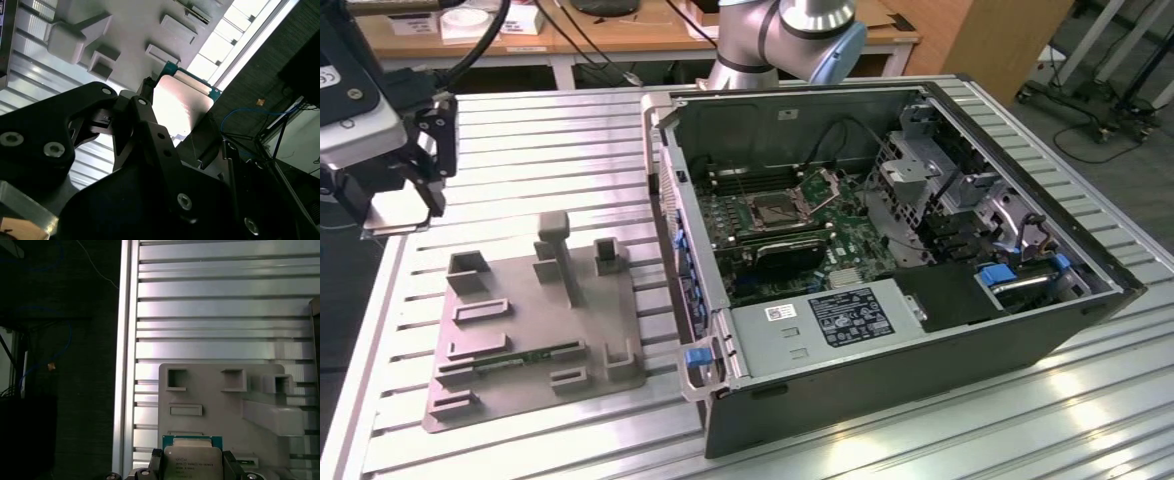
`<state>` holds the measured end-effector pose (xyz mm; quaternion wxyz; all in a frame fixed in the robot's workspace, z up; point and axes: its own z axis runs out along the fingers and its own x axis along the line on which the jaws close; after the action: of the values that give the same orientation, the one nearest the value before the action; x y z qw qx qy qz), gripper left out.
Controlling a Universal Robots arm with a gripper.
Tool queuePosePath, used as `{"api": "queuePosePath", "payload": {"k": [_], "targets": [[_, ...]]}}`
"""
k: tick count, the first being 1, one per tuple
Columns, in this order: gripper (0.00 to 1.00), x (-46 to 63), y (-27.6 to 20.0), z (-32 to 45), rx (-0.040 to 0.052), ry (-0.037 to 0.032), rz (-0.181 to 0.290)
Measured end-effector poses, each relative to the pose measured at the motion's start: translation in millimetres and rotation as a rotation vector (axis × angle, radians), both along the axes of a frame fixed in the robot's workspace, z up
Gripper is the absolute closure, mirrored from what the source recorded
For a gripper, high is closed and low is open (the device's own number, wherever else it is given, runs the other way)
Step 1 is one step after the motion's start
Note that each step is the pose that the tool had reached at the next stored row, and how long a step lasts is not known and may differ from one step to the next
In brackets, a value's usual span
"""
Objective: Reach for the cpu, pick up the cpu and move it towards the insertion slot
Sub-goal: 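Pick up the cpu and move it towards the insertion slot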
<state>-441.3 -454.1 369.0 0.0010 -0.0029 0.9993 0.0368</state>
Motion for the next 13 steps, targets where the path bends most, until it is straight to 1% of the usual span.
{"api": "queuePosePath", "payload": {"k": [9,13], "targets": [[0.46,0.0,0.0,8.7,0.0000,0.0000,0.000],[0.46,0.0,0.0,9.8,0.0001,-0.0001,0.000]]}}
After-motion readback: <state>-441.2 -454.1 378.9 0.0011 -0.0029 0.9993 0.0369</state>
